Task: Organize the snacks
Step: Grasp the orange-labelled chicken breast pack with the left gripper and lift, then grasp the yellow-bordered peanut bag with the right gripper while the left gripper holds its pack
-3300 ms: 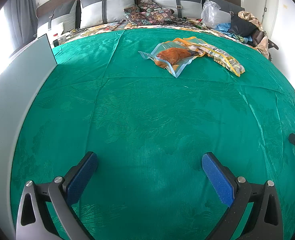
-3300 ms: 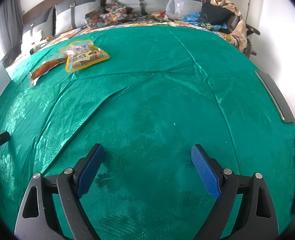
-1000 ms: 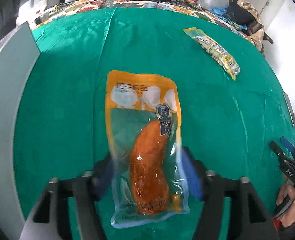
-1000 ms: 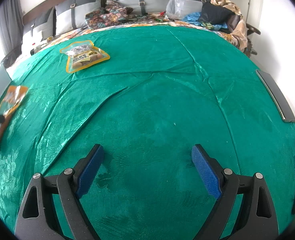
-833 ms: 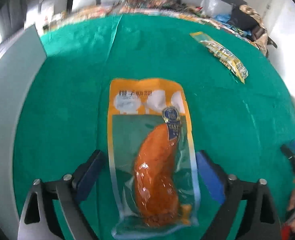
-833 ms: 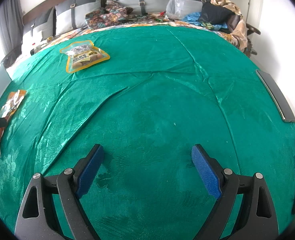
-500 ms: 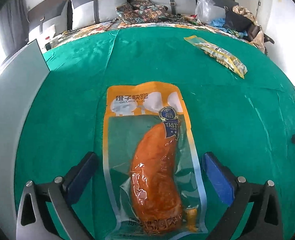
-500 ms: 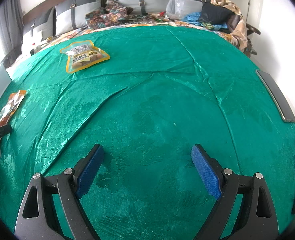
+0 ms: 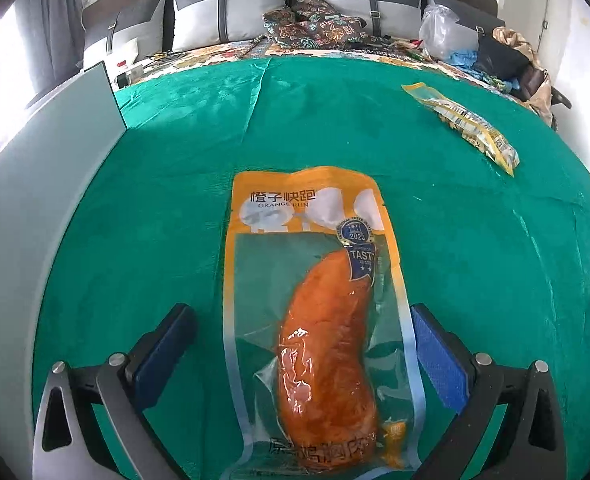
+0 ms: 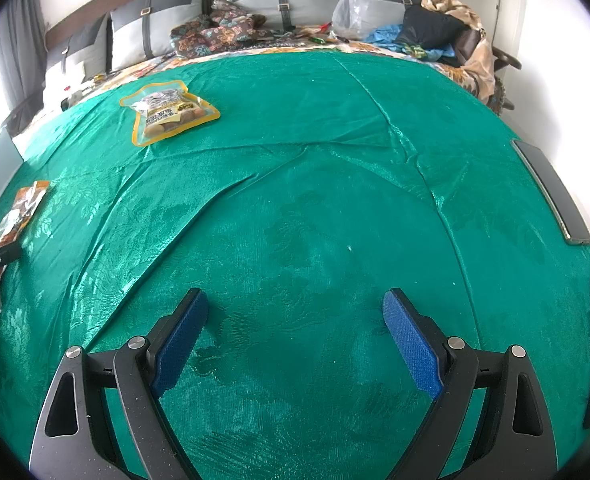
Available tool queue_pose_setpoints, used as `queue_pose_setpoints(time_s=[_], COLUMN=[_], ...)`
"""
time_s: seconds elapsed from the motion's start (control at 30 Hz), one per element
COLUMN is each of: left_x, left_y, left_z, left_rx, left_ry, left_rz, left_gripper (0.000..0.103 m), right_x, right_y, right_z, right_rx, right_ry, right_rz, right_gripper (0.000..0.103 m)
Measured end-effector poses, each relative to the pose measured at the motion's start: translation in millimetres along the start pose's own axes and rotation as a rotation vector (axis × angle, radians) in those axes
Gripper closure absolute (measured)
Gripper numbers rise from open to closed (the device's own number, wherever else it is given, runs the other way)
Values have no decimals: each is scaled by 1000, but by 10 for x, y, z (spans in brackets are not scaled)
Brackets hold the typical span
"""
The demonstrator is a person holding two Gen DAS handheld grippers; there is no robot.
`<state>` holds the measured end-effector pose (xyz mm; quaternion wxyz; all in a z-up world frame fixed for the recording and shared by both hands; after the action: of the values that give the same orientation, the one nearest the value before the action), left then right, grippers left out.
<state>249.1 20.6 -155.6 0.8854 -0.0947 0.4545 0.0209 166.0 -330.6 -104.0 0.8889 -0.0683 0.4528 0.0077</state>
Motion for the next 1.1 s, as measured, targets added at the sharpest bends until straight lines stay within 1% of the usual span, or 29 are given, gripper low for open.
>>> queue_pose_setpoints(time_s=[0.13,0.23,0.33,0.37,0.4,0.47,0.53,0.6,0.67,0.7,0.77,0.87,0.93,1.03,1.1], left_x=[6,4,8,5,6,5,4,4,4,3,4,6,2,3,5], left_y=[3,4,3,0,-1,2,2,3,4,3,5,6,4,3,4], left_z=[-6,-5,-6,-8,-8,-7,-6,-6,-6,-6,-7,-8,-7,-8,-9], left_rx=[0,0,-1,-1,-1,0,0,0,0,0,0,-1,-1,-1,-1], left_ry=[-2,-2,-2,-2,-2,-2,-2,-2,-2,-2,-2,-2,-2,-3,-2], left_rz=[1,1,0,0,0,1,1,1,0,1,0,0,0,1,1], left_gripper=[0,0,0,0,0,0,0,0,0,0,0,0,0,0,0], right_x=[-1,13,12,13,17,5,-10,61,191,325,520,847,1064,1260,1380], right_y=[3,17,36,38,43,29,36,146,293,412,580,800,916,1035,1083], right_z=[3,5,16,23,58,233,566,1011,1351,1568,1800,2043,2096,2109,2062], right_rx=[0,-2,-7,-10,-10,23,37,1,-66,-130,-217,-311,-348,-379,-378], right_ry=[0,2,3,2,-1,-40,-87,-117,-115,-100,-67,5,76,125,185], right_rz=[0,11,11,15,35,91,118,159,186,193,196,208,194,175,172], right_gripper=[11,8,8,8,8,9,9,9,9,9,9,9,9,9,10])
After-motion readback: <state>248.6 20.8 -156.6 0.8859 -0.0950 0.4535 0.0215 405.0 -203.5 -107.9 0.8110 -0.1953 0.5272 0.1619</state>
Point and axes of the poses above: each gripper's, at about its wrist camera, not at the fingertips, and x roughly the way its jaws point, y to its left, z to its top, the point moved 6 cm from there along x, roughly the way its jaws point, and after that the axes turned 14 degrees about -x, right-handed, at the moved point
